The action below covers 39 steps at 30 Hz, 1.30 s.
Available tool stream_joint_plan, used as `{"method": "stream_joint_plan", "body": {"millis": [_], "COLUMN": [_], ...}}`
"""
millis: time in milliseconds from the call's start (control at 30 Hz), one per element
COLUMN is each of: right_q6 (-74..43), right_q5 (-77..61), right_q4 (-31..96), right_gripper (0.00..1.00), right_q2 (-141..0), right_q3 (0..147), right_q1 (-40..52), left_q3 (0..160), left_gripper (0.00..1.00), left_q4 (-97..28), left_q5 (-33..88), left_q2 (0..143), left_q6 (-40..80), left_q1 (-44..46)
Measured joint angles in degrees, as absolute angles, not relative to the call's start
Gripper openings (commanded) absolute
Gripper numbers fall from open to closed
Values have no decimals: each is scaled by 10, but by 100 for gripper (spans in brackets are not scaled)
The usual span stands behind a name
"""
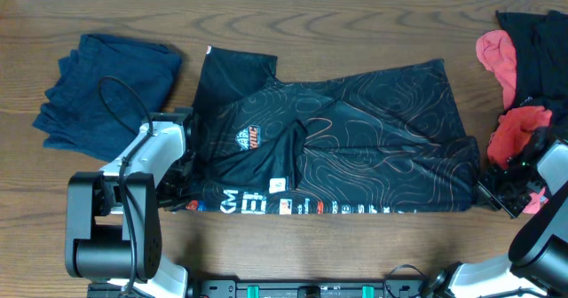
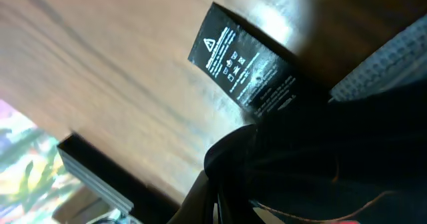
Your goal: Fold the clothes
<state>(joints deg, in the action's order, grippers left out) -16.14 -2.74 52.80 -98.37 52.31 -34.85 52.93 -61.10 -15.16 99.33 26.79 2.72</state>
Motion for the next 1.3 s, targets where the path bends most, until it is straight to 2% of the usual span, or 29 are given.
{"method": "stream_joint_plan", "body": {"millis": [200, 267, 300, 333, 367, 400, 433, 533, 667, 733, 767, 833, 900, 933, 1067, 1233, 1300], "right_q6": [-170, -173, -175, -176, -177, -178, -180, -178, -173, -166, -160, -141, -121, -111, -74, -49, -38], "right_q5": [-12, -13, -14, -15, -16, -18, -18, -20, -33, -50, -61, -97, -129, -145, -189, -209, -218], "right_q4": [548, 548, 548, 547, 546, 545, 545, 545, 544, 538, 535, 528, 524, 523, 518, 520, 521], "right_gripper": [1, 6, 9, 14, 31, 47, 50, 51, 36, 34, 34, 35, 42, 45, 61, 96, 99], "right_q2": [-914, -884, -869, -856, -841, -828, -816, -785, -757, -750, -747, -746, -746, -746, -745, -745, -745], "right_q3": [516, 516, 516, 516, 516, 516, 516, 516, 516, 516, 516, 517, 518, 519, 528, 530, 530], "right_q1": [-351, -351, -351, -351, -351, -351, -351, -351, -351, -351, -351, -351, -349, -346, -306, -242, -220], "left_q3": [529, 529, 529, 529, 529, 529, 529, 529, 530, 533, 538, 554, 578, 588, 638, 713, 746], "left_gripper": [6, 6, 10, 32, 40, 42, 42, 43, 42, 42, 43, 54, 65, 68, 69, 75, 78], "left_q4": [-620, -622, -622, -622, -623, -625, -625, -626, -626, -625, -621, -604, -568, -549, -474, -431, -419], "left_q5": [-147, -145, -144, -143, -143, -143, -142, -142, -141, -138, -134, -115, -75, -55, 42, 98, 108], "left_q2": [957, 923, 905, 889, 874, 858, 846, 815, 790, 782, 778, 773, 771, 771, 781, 864, 914], "left_q6": [272, 272, 272, 272, 269, 272, 272, 272, 272, 268, 262, 239, 209, 195, 145, 108, 94], "left_q1": [27, 27, 27, 27, 27, 27, 27, 27, 27, 27, 27, 27, 27, 27, 27, 27, 27]}}
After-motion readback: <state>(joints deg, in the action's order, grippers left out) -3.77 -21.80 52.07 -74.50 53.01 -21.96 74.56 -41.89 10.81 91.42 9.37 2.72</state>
